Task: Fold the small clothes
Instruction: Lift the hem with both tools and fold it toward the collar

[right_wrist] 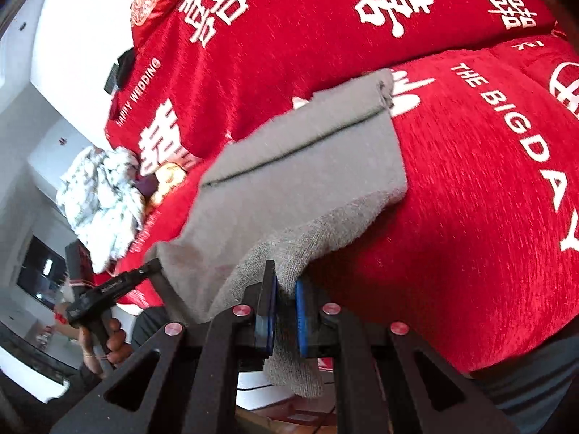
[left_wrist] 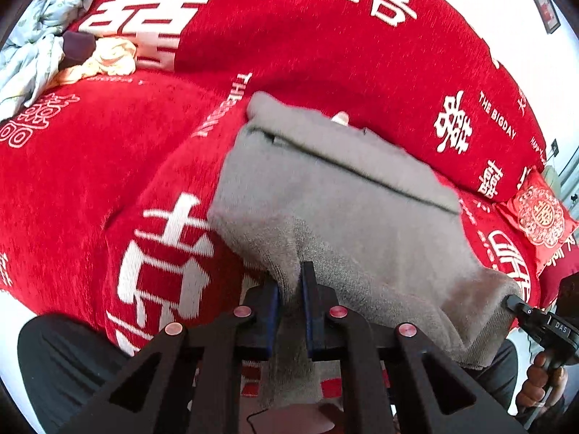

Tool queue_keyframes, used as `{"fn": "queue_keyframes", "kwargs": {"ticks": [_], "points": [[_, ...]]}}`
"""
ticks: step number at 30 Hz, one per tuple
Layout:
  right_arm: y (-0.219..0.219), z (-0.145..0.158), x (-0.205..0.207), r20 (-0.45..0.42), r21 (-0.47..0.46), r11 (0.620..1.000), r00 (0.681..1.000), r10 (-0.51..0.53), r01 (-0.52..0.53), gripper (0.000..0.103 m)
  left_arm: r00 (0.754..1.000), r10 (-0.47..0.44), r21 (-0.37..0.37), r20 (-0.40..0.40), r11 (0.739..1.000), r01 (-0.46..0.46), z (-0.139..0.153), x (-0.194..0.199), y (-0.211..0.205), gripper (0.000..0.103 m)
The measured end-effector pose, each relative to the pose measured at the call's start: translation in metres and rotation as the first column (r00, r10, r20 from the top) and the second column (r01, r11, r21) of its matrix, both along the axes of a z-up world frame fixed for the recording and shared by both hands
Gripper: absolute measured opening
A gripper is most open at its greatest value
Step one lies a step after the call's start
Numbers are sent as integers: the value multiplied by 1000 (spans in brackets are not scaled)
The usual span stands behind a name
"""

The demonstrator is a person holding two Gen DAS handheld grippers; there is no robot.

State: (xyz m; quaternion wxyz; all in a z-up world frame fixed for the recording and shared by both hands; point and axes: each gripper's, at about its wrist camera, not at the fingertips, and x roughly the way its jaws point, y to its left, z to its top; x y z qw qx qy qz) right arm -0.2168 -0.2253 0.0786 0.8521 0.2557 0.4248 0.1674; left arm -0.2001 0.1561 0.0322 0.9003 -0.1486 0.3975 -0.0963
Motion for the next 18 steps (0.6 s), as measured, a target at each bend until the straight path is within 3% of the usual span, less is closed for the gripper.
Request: {"fn": "queue_keyframes", "kwargs": {"ticks": [6,8,10,14,18], "points": [[-10,11,3,18,96,995,999,-27,25,10,998,41,-59,45,998,-38,11,2,16,12],[-12,13,10,22,106,994,999,-35,32,10,998,17,-30,63,999,-15,13,7,10,12],[-9,14,21,24,99,995,999,-29,26,10,998,-21,10,60,1000,21,11,15,-2,0],[1,16,34,27,76,997,1000,-14,12,10,998,-63,-5,9,998,63,0,22,-10,0],[12,23,38,48,38,999,999,15,-17,10,992,-63,-49,-106,997,58,-21,23,-2,0]]}}
